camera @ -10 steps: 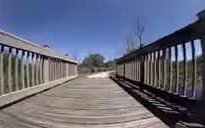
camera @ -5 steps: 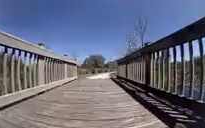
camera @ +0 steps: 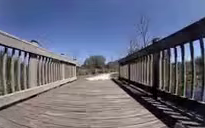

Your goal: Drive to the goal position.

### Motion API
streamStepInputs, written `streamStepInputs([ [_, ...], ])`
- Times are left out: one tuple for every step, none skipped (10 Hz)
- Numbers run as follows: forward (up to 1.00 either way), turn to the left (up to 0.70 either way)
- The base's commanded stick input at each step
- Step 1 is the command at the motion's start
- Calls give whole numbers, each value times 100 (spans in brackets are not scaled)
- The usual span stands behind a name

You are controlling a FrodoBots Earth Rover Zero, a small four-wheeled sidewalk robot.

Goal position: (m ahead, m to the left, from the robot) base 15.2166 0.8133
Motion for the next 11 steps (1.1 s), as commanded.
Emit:
streamStepInputs([
  [70,0],
  [70,0],
  [70,0],
  [70,0],
  [70,-11],
  [70,-35],
  [70,-35],
  [70,0],
  [70,0],
  [70,0],
  [70,0],
])
